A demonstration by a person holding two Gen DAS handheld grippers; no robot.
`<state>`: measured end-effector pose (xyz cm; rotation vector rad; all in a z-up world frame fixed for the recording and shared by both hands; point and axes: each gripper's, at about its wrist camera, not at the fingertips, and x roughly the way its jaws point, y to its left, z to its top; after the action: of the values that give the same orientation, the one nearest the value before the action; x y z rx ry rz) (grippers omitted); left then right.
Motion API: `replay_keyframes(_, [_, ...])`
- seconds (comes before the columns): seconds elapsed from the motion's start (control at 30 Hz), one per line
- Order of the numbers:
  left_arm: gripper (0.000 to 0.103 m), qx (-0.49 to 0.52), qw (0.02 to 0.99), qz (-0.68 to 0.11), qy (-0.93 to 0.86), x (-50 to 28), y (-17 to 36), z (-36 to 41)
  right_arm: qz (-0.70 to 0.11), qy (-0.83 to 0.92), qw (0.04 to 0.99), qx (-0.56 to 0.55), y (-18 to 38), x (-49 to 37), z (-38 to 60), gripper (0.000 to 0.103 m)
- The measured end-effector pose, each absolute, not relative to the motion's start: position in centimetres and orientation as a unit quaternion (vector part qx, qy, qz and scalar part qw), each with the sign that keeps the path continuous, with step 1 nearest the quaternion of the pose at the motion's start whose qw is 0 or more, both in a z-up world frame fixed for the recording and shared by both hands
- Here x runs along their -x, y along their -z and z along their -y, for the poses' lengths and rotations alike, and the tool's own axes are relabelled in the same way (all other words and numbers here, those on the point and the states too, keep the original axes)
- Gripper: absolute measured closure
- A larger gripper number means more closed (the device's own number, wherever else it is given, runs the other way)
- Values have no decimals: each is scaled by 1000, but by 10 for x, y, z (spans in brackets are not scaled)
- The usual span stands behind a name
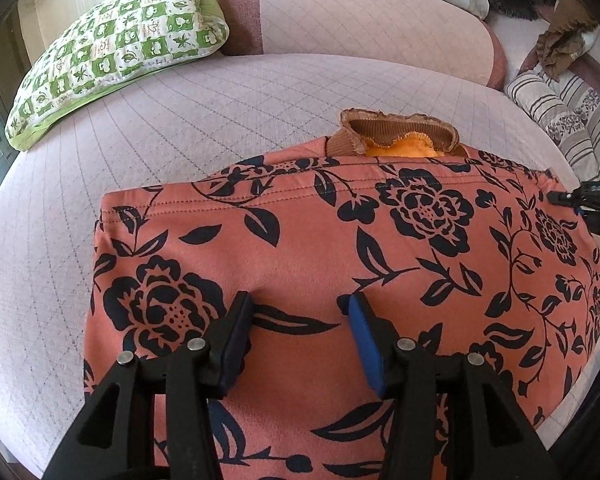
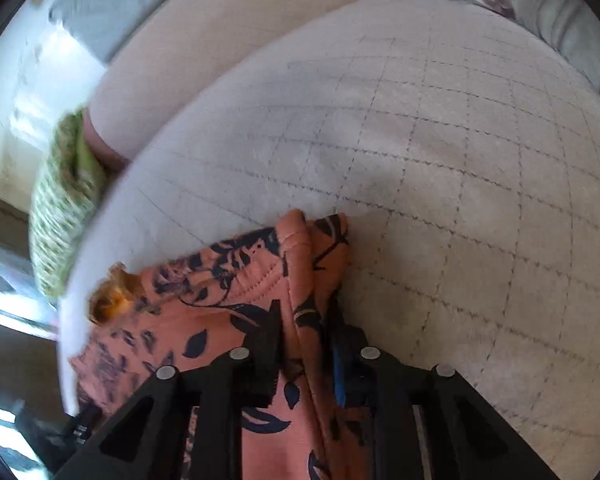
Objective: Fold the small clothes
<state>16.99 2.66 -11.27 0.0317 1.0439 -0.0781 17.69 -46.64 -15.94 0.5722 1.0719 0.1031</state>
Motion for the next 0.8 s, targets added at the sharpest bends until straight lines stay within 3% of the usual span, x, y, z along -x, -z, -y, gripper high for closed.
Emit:
replay_keyframes(0.03, [52,-10,865,-500,38,-169,111,-29,-500,-44,828,-251,149,-171,464,55])
replay_keyframes(0.1, [52,2,868,-495,32,-165,105,-33,-479,-44,849,-219,125,-153,461,34])
replay_keyframes(0.27, [52,18,868,-495,18,-153,103,-42,-441,-107,861,-228,76,-80,451,33])
replay_keyframes(0.4, [52,36,871,-491,5,-142,100,-46,-470,-177,832,-234,100,-45,423,19])
replay_keyframes(0.43, [52,43,872,-488,7,-139,97,-46,-514,-135,816,-228,128,-48,425,20])
replay_keyframes(0.47, [52,47,874,-484,13,-136,92,-44,-546,-96,798,-236,149,-48,433,27])
replay_keyframes(0.5, [52,44,877,-478,20,-132,86,-42,-535,-80,796,-271,154,-41,442,36])
replay_keyframes(0.57, [51,29,887,-460,28,-122,75,-37,-489,-83,809,-316,135,-22,453,35])
replay_keyframes(0.67, [50,39,894,-446,25,-113,67,-39,-456,-54,814,-356,123,8,462,18])
replay_keyframes(0.8, [50,83,897,-435,12,-92,61,-58,-486,-77,764,-418,153,21,456,17])
